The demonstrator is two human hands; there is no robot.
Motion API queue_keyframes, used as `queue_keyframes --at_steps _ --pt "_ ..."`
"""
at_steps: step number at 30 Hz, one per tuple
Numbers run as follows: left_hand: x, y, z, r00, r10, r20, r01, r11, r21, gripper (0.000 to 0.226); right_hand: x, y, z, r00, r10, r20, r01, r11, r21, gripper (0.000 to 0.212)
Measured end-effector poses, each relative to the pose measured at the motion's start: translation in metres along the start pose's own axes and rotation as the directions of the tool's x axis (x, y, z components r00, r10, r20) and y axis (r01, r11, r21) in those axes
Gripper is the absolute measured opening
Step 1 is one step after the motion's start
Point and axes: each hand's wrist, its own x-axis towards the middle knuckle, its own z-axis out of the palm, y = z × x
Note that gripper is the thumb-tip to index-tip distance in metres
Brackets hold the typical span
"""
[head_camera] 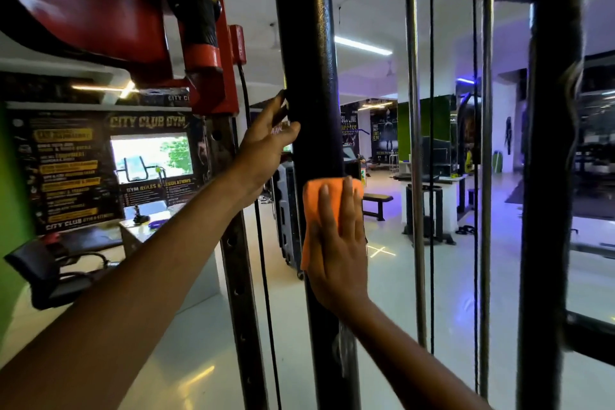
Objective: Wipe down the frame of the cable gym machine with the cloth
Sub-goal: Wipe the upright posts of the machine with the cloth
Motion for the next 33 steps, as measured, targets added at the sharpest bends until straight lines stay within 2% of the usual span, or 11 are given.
queue_keyframes --at_steps 3,8,11,14,18,20,25,27,33 --pt "-0.006 -0.003 -0.001 1.000 -0.015 0.003 0.015 1.000 0.001 0.061 -0.016 0.005 0.001 1.000 -0.002 0.024 0.001 1.000 0.008 0.075" --pt "-0.001 0.002 -0.004 1.000 -0.024 0.003 0.024 1.000 -0.018 0.054 0.070 -0.016 -0.011 1.000 -0.002 -0.004 0.002 0.999 0.053 0.066" --pt "-0.006 0.000 -0.001 1.000 -0.014 -0.001 0.014 1.000 -0.007 0.059 0.091 -0.021 -0.013 0.999 -0.009 -0.030 0.010 0.999 0.034 0.066" --pt "-0.014 -0.009 0.002 1.000 -0.013 -0.007 0.013 1.000 -0.005 0.058 0.034 -0.012 -0.006 0.999 0.015 -0.028 -0.014 0.999 0.030 0.065" --pt "-0.026 -0.016 0.005 1.000 -0.024 0.017 0.024 1.000 -0.008 0.059 -0.073 0.011 0.004 0.997 0.052 0.057 -0.052 0.999 -0.005 0.069" --pt "-0.031 -0.019 0.006 0.999 -0.022 0.024 0.022 1.000 0.007 0.058 -0.068 0.013 0.003 0.997 0.046 0.068 -0.046 0.999 -0.006 0.067" --pt "-0.038 -0.028 0.008 0.998 -0.056 0.025 0.056 0.998 -0.012 0.058 0.031 -0.010 -0.008 0.998 0.062 0.023 -0.063 0.997 0.052 0.067" --pt "-0.040 -0.033 0.009 0.998 -0.063 0.020 0.063 0.998 -0.010 0.059 0.040 -0.011 -0.008 0.999 0.044 0.009 -0.044 0.998 0.040 0.068" --pt "-0.054 -0.050 0.011 0.996 -0.089 0.021 0.090 0.995 -0.034 0.054 -0.088 0.016 0.007 0.994 0.079 0.072 -0.075 0.996 -0.054 0.072"
